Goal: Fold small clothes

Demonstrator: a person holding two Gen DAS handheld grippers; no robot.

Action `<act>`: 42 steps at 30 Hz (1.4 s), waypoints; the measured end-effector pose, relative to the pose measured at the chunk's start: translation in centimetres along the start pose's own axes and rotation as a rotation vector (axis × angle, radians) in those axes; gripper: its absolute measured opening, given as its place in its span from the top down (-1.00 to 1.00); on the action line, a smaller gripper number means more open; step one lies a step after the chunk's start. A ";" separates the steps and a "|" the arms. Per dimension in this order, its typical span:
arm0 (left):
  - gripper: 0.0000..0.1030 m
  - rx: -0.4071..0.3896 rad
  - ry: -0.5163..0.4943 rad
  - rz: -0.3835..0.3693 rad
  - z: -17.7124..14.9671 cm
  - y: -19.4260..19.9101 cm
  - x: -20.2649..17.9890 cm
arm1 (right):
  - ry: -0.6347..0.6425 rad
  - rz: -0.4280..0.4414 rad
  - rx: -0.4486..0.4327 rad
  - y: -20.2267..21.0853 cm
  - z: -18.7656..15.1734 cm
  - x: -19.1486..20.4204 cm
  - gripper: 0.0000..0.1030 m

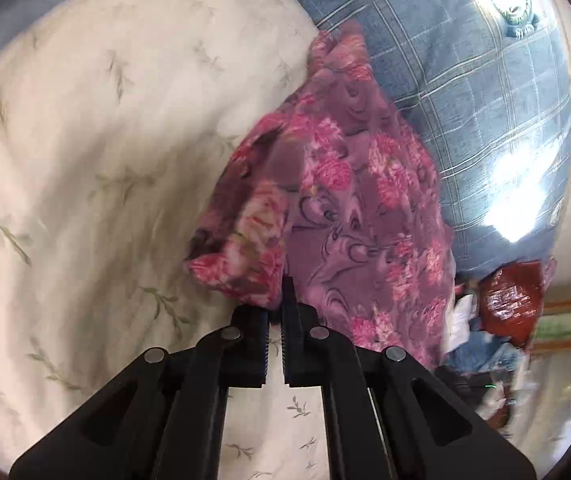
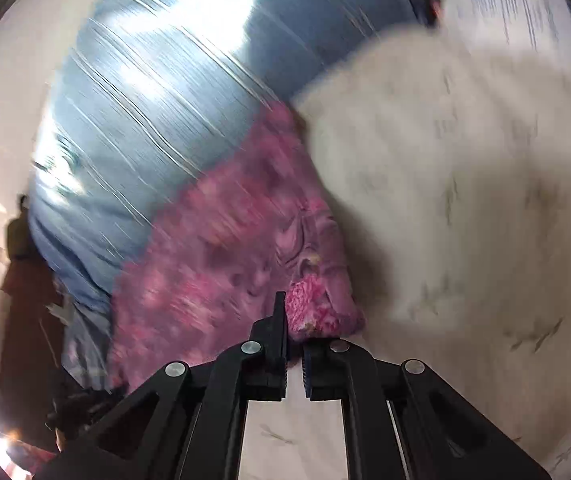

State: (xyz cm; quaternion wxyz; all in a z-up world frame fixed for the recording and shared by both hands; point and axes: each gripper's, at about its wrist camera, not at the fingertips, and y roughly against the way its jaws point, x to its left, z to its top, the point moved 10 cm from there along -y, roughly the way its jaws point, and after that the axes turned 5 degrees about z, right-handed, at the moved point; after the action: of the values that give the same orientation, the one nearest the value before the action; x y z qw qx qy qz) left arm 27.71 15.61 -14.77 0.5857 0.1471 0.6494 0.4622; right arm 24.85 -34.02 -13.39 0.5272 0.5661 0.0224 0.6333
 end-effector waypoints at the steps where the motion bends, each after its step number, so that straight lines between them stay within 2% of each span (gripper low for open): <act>1: 0.94 0.009 -0.003 -0.015 -0.1 0.4 0.0 | -0.023 0.031 -0.023 0.2 -0.3 -0.3 0.91; 2: 0.94 0.023 -0.022 -0.015 -0.2 0.9 0.0 | -0.042 0.041 -0.029 0.7 -0.4 -0.3 0.76; 4: 0.93 0.036 -0.101 -0.013 -0.7 2.5 -0.3 | -0.059 0.006 -0.053 2.4 0.0 -0.4 0.73; 6: 0.90 0.030 -0.237 -0.040 -1.1 4.9 -1.9 | -0.036 -0.008 -0.142 4.8 1.8 0.1 0.68; 7: 0.85 0.021 -0.297 -0.047 -1.1 5.8 -2.6 | -0.006 -0.006 -0.172 5.6 2.8 1.0 0.57; 8: 0.65 -0.005 -0.355 -0.038 -0.5 6.7 -3.8 | 0.039 -0.013 -0.200 6.0 4.0 2.1 0.56; 9: 0.28 -0.033 -0.392 -0.025 0.3 7.2 -4.4 | 0.098 -0.013 -0.206 5.8 5.2 3.8 0.56; 10: 0.03 -0.068 -0.432 0.003 1.4 7.6 -5.3 | 0.154 -0.015 -0.200 5.4 6.3 5.6 0.56; 11: -0.35 -0.108 -0.460 0.048 2.9 7.7 -5.9 | 0.202 -0.018 -0.210 5.2 7.4 7.4 0.53; 12: -0.42 -0.140 -0.473 0.077 4.4 7.5 -6.7 | 0.243 -0.002 -0.222 4.6 8.3 9.1 0.47; 13: -0.42 -0.152 -0.481 0.087 5.9 7.0 -7.5 | 0.274 0.041 -0.201 2.8 9.1 11.3 0.23; 14: -0.42 -0.144 -0.479 0.098 7.4 6.0 -8.3 | 0.282 0.065 -0.171 1.2 9.5 12.7 0.14; 16: -0.42 -0.120 -0.457 0.114 10.1 3.6 -9.4 | 0.314 0.121 -0.071 -3.3 9.1 15.6 0.16; 18: -0.42 -0.116 -0.446 0.131 11.8 0.9 -11.1 | 0.340 0.149 -0.018 -7.8 8.4 17.9 0.18; 20: -0.42 -0.108 -0.452 0.130 12.6 -1.4 -12.3 | 0.331 0.207 0.047 -11.9 7.4 19.7 0.22; 22: -0.42 -0.103 -0.456 0.135 12.9 -3.5 -12.8 | 0.318 0.219 0.075 -15.4 6.8 20.4 0.22; 23: -0.42 -0.099 -0.457 0.151 13.1 -4.9 -12.7 | 0.320 0.202 0.086 -17.0 6.6 20.3 0.22; 25: -0.41 -0.097 -0.477 0.239 13.4 -6.9 -11.5 | 0.302 0.072 0.184 -21.2 5.8 18.0 0.28; 26: -0.39 -0.097 -0.495 0.283 13.6 -7.9 -10.8 | 0.287 0.024 0.226 -22.6 5.3 16.7 0.59; 27: -0.39 -0.128 -0.527 0.305 13.8 -8.0 -10.9 | 0.286 0.012 0.167 -22.3 6.0 16.3 0.72; 29: -0.39 -0.128 -0.538 0.317 13.6 -7.5 -11.0 | 0.251 0.032 0.172 -21.4 6.0 16.3 0.68; 33: -0.39 -0.114 -0.472 0.186 13.4 -3.9 -10.9 | 0.397 0.005 0.105 -16.8 4.9 17.5 0.55; 36: -0.39 -0.129 -0.420 0.181 14.5 -0.8 -8.9 | 0.528 0.037 0.106 -13.4 1.3 19.2 0.19; 38: -0.39 -0.109 -0.362 0.198 15.3 0.4 -6.9 | 0.613 0.066 0.132 -11.9 -2.6 20.6 -0.11; 40: -0.39 -0.044 -0.308 0.174 15.5 0.5 -5.4 | 0.714 0.087 0.180 -11.2 -7.7 21.8 -0.21; 42: -0.39 -0.012 -0.286 0.164 15.2 0.5 -4.6 | 0.839 0.066 0.218 -11.3 -12.8 22.6 -0.21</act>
State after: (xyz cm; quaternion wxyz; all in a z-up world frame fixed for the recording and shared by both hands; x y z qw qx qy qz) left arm 42.37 19.02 -9.76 0.6333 0.2603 0.5426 0.4866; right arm 27.07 -6.06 -9.35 0.3892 0.3125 0.2834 0.8189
